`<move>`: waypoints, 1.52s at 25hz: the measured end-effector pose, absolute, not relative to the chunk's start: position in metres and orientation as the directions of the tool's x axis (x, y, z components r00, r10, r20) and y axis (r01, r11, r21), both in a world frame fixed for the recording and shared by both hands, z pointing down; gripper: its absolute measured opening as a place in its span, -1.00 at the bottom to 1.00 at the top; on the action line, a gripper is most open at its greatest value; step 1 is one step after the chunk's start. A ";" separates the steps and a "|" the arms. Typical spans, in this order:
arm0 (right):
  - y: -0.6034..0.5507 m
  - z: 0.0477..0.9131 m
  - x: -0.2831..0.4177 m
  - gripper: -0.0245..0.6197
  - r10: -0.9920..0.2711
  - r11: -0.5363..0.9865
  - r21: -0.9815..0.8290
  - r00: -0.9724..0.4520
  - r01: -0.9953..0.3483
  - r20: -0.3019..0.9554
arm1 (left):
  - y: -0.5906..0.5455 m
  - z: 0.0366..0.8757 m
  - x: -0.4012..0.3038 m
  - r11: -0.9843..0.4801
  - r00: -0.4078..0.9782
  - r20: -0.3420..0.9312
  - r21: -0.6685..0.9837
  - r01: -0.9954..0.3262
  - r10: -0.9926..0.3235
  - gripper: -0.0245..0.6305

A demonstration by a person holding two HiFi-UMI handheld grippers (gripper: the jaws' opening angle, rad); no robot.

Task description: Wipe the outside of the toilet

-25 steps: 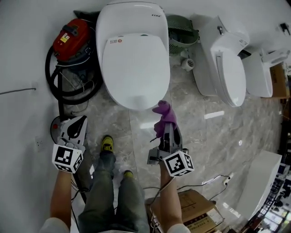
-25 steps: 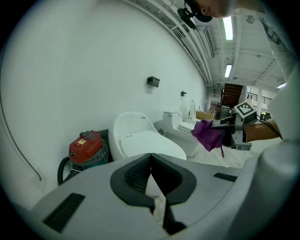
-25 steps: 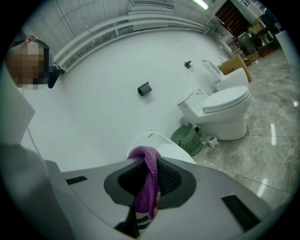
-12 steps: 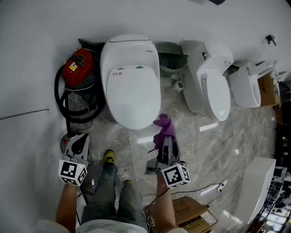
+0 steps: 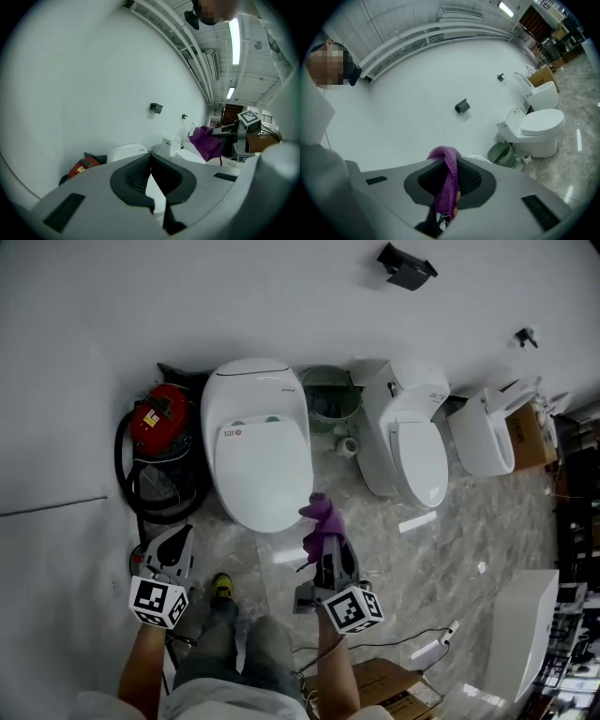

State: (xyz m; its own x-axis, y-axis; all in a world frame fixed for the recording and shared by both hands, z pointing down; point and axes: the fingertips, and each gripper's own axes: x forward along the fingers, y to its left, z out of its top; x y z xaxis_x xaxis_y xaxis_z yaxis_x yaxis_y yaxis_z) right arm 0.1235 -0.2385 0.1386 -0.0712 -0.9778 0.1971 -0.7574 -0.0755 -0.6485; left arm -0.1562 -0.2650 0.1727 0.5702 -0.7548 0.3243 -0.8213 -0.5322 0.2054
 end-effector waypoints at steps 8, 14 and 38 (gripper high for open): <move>-0.233 0.096 0.165 -0.75 -0.983 -0.053 -0.625 -0.069 -0.779 0.168 | -0.256 0.133 -0.127 -0.555 0.580 0.319 0.173 -0.813 -0.750 -0.88; -0.235 0.058 0.203 -0.75 -0.984 0.014 -0.606 -0.119 -0.795 0.133 | -0.251 0.094 -0.102 -0.499 0.517 0.292 0.141 -0.855 -0.804 -0.88; -0.210 -0.042 0.219 -0.75 -0.977 0.136 -0.462 -0.197 -0.876 0.087 | -0.243 -0.073 -0.090 -0.471 0.462 0.112 -0.083 -0.878 -0.880 -0.88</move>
